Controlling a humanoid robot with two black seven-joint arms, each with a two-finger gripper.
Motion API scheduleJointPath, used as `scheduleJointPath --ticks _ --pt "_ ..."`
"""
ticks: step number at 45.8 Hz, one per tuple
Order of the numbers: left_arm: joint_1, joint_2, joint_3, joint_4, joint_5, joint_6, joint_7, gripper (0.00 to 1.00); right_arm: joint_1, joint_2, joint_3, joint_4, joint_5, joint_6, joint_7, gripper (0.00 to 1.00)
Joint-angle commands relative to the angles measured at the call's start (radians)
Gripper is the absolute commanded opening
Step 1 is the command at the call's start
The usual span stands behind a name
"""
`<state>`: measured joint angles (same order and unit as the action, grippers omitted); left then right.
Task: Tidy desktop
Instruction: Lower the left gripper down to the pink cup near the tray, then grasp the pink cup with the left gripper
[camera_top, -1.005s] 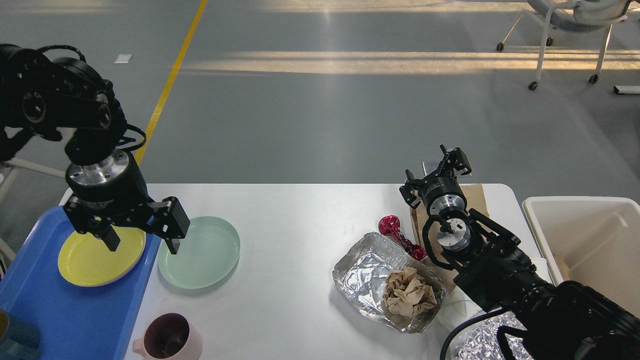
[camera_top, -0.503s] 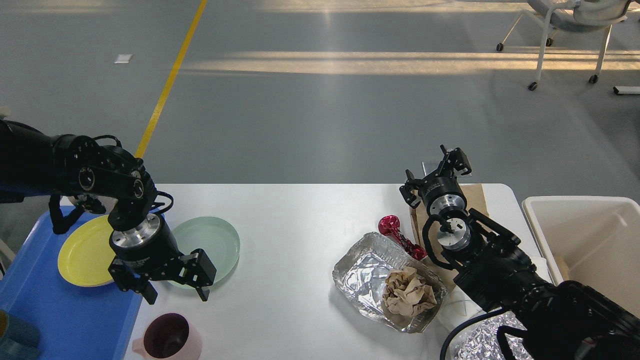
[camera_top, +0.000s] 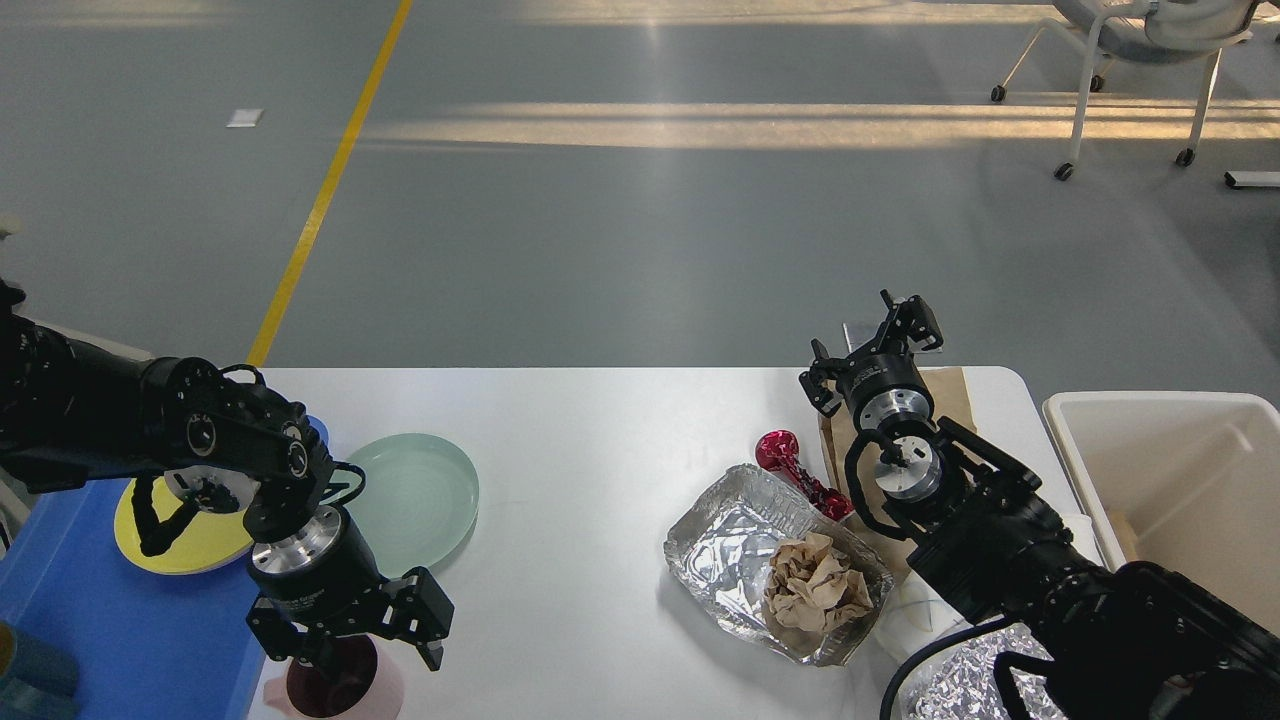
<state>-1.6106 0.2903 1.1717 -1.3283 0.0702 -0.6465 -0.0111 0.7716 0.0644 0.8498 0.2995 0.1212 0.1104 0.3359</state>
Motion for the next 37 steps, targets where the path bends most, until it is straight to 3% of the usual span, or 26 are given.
scheduleJointPath --ticks 1,15,23,29,37 --pt "0.032 -0.002 -0.003 0.000 -0.001 0.056 -0.001 0.98 0.000 0.000 0.000 0.000 0.000 0.000 0.002 1.00" --pt "0.074 -0.023 -0.004 0.030 0.000 0.074 0.000 0.98 0.000 0.000 0.000 0.000 0.002 0.000 0.000 1.00" --pt "0.097 -0.045 -0.001 0.037 0.002 0.146 -0.001 0.98 0.000 0.000 0.000 0.000 0.000 0.000 0.000 1.00" --pt "0.110 -0.057 0.005 0.038 0.003 0.154 0.000 0.95 0.000 0.000 0.000 0.001 0.000 0.000 0.000 1.00" --pt "0.116 -0.059 0.010 0.038 0.039 0.154 -0.001 0.54 0.000 0.000 0.000 0.000 0.000 0.000 0.002 1.00"
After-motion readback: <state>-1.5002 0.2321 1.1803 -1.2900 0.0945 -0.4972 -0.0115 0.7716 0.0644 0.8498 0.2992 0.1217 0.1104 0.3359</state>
